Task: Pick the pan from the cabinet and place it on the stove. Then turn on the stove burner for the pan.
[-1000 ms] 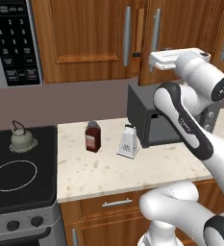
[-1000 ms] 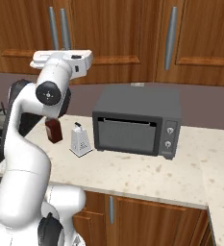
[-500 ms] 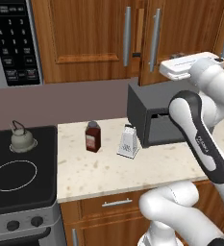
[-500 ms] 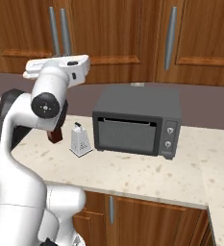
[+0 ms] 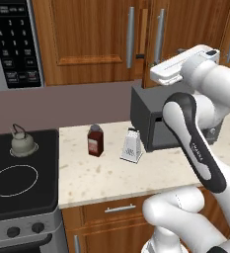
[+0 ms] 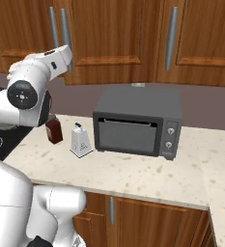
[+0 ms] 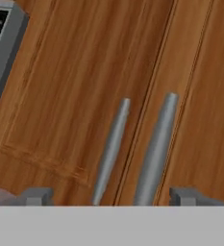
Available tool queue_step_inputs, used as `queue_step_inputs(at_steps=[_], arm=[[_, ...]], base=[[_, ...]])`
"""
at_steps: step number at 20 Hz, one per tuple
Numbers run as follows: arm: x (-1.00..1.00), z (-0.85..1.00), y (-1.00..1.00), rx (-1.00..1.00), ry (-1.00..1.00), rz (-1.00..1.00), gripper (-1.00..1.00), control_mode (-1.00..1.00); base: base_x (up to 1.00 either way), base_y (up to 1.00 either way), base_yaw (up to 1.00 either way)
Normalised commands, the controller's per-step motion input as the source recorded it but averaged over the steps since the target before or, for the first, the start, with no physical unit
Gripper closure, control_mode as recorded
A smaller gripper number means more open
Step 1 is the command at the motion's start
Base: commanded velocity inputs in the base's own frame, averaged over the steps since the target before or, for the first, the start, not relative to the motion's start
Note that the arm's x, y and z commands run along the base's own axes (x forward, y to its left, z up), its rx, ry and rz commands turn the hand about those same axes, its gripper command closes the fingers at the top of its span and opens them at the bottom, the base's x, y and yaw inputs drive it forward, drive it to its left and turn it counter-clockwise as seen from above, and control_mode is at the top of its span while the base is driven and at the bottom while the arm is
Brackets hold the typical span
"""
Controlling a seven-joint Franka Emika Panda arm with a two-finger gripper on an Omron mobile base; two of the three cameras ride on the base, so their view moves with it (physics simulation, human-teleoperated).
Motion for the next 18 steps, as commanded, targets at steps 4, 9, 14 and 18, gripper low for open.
queue_step_inputs(at_steps=[4,9,14,18], arm=[[0.00,0.00,0.40,-0.45,0.00,0.00,-1.00,-1.00],[0.00,-0.01,0.51,-0.48,0.01,-0.01,-1.00,-1.00],[0.06,-0.11,0.40,-0.43,0.09,-0.12,-1.00,-1.00],[0.24,-0.26,0.13,-0.33,0.11,-0.23,-1.00,-1.00]], base=[[0.00,0.00,0.00],[0.00,0.00,0.00],[0.00,0.00,0.00],[0.00,0.00,0.00]])
